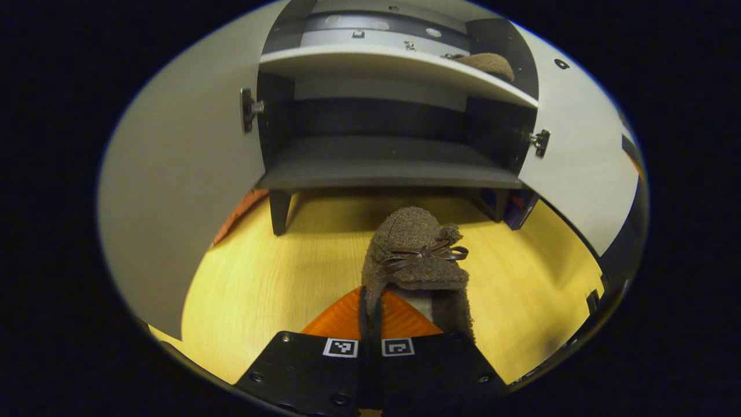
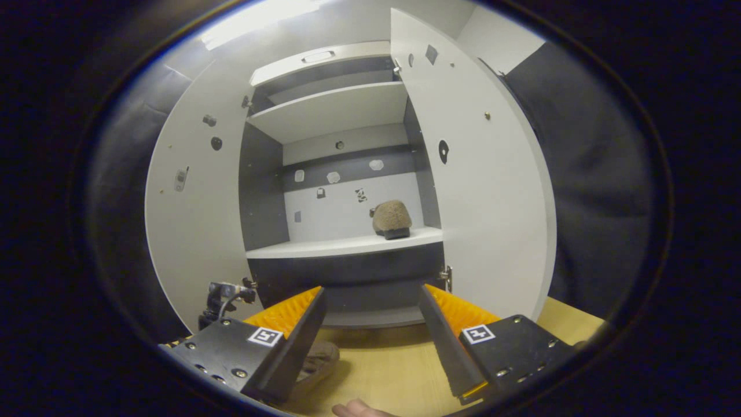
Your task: Grab one shoe with the right hand and put it into the shoe cabinet, grab the other shoe with the left hand and put it into the shoe cabinet; then close the right door with the right hand and the left door with the left hand.
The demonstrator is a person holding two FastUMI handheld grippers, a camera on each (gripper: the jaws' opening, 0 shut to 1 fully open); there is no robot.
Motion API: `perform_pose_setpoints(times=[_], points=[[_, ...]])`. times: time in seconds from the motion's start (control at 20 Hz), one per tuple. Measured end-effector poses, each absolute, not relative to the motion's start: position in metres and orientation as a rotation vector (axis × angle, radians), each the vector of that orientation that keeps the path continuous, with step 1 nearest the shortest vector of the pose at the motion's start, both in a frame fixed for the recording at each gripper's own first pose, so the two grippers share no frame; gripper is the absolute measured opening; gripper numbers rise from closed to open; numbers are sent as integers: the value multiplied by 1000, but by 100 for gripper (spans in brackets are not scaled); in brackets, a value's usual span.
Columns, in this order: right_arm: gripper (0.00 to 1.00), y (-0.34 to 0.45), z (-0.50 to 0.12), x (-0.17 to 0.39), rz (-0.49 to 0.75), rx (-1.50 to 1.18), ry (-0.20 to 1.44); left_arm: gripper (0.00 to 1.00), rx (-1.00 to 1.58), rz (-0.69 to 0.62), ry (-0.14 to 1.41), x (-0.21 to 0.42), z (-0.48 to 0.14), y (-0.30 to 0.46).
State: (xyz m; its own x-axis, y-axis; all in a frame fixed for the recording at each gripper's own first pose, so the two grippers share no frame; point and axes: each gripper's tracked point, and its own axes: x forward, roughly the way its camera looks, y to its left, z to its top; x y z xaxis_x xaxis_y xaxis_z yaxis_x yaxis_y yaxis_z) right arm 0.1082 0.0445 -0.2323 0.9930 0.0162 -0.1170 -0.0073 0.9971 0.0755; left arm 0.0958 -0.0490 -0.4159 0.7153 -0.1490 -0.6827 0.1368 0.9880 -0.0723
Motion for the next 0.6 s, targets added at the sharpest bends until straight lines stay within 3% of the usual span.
perform_pose_setpoints(times=[0.6], points=[[97, 18, -217, 102, 18, 107, 106, 0, -13, -117, 394, 166, -250, -57]])
